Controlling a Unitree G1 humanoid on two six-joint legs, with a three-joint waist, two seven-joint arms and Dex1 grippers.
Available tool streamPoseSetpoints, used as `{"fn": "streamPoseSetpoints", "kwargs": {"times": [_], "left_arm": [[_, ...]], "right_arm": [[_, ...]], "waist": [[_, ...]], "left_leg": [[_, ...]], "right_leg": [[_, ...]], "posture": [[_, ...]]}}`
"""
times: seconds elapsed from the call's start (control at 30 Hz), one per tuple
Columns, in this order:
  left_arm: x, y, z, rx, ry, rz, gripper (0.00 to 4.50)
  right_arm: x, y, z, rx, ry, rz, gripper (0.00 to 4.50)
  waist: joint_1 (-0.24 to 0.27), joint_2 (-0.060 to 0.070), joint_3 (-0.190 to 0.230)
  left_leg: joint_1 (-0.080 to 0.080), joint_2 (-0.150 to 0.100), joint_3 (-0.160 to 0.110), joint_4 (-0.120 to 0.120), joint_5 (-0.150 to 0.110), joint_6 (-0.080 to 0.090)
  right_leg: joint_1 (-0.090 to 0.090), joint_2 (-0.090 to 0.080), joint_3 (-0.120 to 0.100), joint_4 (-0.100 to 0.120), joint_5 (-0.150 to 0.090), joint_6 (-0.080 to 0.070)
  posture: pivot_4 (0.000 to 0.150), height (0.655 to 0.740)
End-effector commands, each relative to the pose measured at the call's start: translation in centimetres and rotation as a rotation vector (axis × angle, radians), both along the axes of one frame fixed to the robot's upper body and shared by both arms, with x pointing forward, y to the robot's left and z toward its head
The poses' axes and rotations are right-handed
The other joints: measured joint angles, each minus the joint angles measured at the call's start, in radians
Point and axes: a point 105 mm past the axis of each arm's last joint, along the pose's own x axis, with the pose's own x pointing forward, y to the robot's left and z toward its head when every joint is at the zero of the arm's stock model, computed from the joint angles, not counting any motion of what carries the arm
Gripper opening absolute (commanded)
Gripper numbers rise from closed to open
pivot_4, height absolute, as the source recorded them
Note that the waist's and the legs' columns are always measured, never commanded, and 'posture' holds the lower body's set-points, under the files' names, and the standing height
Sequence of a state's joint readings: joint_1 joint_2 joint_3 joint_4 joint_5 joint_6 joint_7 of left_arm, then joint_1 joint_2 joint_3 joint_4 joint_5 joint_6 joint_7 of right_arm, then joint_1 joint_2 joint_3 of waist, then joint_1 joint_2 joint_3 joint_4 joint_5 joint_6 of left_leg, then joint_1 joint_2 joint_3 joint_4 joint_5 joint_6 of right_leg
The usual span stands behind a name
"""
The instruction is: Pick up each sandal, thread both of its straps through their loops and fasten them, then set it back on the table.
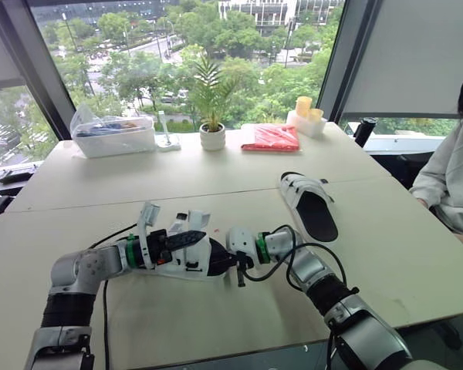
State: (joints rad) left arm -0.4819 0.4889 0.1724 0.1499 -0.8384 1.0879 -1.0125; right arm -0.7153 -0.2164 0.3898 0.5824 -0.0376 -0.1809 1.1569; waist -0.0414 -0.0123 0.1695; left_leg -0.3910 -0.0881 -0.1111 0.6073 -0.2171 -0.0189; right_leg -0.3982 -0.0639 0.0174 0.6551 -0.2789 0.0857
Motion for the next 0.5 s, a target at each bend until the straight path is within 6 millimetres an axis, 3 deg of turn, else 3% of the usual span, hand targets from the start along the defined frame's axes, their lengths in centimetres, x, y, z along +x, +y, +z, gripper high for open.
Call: {"fn": "streamPoseSetpoints", "kwargs": {"times": [0.03, 0.5], "left_arm": [[-1.2, -1.1, 0.0, -0.032, 0.005, -0.08, 0.04], [-1.2, -1.3, -1.6, 0.005, 0.002, -0.063, 0.04]], "right_arm": [[-0.6, 0.3, -1.0, -0.041, 0.017, 0.018, 0.0], [-0.8, 0.5, -1.1, -0.038, 0.021, 0.02, 0.0]], "waist": [[0.0, 0.0, 0.0], [0.002, 0.0, 0.0]], "left_leg": [[0.0, 0.0, 0.0, 0.0, 0.0, 0.0], [0.0, 0.0, 0.0, 0.0, 0.0, 0.0]], "right_leg": [[0.0, 0.0, 0.0, 0.0, 0.0, 0.0], [0.0, 0.0, 0.0, -0.001, 0.0, 0.0]], "posture": [[0.15, 0.74], [0.15, 0.74]]}}
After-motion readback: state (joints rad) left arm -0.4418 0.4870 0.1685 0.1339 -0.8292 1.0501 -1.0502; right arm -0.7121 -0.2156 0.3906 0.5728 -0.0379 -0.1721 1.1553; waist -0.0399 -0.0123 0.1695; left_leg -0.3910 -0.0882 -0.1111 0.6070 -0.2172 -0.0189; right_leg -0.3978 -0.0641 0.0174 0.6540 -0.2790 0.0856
